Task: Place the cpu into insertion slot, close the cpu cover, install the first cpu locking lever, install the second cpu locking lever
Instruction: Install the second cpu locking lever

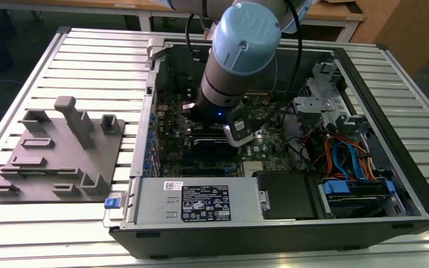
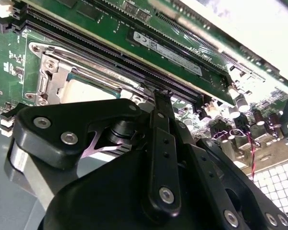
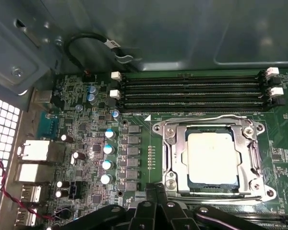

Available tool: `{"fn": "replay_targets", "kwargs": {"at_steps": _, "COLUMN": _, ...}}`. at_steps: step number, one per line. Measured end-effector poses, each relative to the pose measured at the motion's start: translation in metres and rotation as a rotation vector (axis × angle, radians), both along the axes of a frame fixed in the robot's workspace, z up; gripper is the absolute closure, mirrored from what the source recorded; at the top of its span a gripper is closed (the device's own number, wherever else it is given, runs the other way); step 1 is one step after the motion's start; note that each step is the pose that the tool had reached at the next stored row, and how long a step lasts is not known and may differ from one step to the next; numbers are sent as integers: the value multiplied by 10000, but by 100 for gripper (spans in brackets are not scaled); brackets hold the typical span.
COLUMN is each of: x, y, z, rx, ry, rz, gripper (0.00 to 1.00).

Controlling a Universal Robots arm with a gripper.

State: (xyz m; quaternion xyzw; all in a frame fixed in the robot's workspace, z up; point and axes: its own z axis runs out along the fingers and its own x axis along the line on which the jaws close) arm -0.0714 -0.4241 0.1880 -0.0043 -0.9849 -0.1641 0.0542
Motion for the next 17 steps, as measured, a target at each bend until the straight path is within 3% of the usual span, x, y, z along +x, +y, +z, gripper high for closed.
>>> {"fn": "replay_targets", "kwargs": {"at_steps": 17, "x": -58, "y": 60, "z": -25, "rx": 6, "ry": -5, "rz": -2, "gripper": 89}}
